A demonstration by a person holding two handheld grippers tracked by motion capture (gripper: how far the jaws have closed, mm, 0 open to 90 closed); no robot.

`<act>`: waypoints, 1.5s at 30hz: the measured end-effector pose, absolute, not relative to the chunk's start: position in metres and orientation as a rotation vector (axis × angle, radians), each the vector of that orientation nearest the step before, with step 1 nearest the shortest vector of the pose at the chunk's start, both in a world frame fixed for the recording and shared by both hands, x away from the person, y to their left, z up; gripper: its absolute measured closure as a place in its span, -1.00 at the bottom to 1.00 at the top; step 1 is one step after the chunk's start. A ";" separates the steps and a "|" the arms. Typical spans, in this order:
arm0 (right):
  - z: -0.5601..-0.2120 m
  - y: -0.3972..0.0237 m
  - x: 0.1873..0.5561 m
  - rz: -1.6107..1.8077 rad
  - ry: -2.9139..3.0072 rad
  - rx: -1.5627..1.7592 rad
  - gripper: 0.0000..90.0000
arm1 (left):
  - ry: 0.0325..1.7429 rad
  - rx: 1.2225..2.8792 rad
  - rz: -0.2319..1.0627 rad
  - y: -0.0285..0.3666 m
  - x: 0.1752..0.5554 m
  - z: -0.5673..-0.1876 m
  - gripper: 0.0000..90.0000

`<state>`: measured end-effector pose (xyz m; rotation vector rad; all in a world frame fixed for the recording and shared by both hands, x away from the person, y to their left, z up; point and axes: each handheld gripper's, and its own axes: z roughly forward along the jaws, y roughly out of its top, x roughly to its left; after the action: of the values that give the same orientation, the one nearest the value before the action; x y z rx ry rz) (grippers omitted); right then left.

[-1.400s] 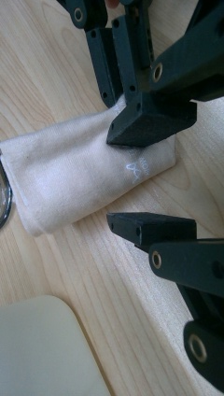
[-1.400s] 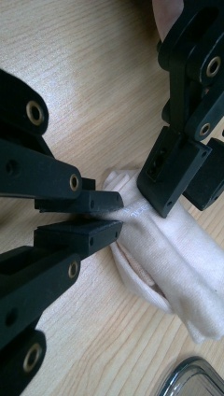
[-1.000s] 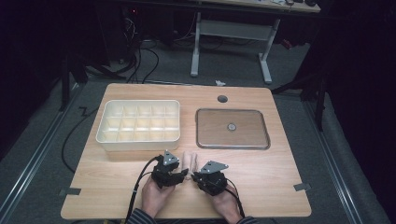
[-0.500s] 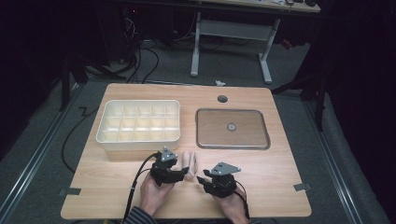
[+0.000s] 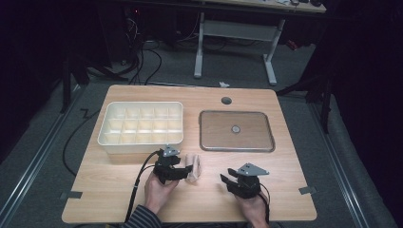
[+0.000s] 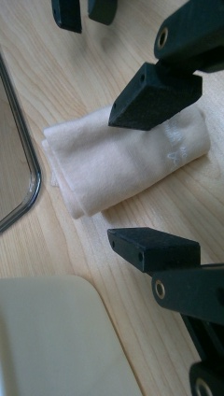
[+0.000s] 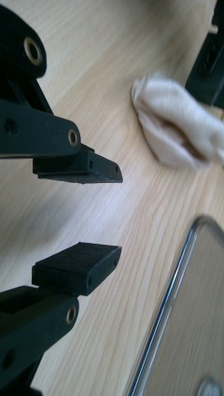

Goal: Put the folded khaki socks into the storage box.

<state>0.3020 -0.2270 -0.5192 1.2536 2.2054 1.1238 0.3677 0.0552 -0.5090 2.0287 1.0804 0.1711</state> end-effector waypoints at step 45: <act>-0.530 -0.308 0.327 0.869 1.993 1.510 -0.04 | 1.076 2.049 -0.001 0.041 0.391 -0.521 0.40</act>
<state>0.3269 -0.3076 -0.5305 1.5103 1.9935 0.8690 0.3911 0.0407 -0.5215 2.0491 1.0760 -0.0014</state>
